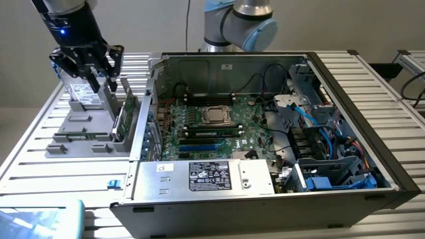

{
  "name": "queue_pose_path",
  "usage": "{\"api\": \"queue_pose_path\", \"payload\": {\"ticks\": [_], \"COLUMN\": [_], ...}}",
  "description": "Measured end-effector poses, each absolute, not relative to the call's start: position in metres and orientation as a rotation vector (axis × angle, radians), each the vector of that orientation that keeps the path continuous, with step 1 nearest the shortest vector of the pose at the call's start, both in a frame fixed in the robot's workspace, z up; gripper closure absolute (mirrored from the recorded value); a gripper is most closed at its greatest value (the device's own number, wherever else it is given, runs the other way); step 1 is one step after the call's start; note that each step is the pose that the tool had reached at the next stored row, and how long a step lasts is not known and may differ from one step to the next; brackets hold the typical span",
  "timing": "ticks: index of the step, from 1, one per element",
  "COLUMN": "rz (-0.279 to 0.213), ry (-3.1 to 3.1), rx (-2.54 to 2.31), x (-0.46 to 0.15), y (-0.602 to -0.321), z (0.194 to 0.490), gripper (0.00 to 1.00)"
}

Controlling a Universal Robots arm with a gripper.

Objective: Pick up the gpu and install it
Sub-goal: 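Pick up the gpu and move the gpu toward the slot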

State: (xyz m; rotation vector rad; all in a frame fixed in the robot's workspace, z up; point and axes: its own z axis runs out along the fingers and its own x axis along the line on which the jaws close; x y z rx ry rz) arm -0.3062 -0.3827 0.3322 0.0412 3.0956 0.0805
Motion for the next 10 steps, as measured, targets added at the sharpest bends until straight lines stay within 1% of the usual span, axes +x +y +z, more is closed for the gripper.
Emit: {"api": "queue_pose_path", "payload": {"ticks": [10], "rz": [0.088], "ry": [3.095], "rx": [0.040], "x": [-0.306], "y": [-0.383], "z": [0.314], "gripper": [0.54]}}
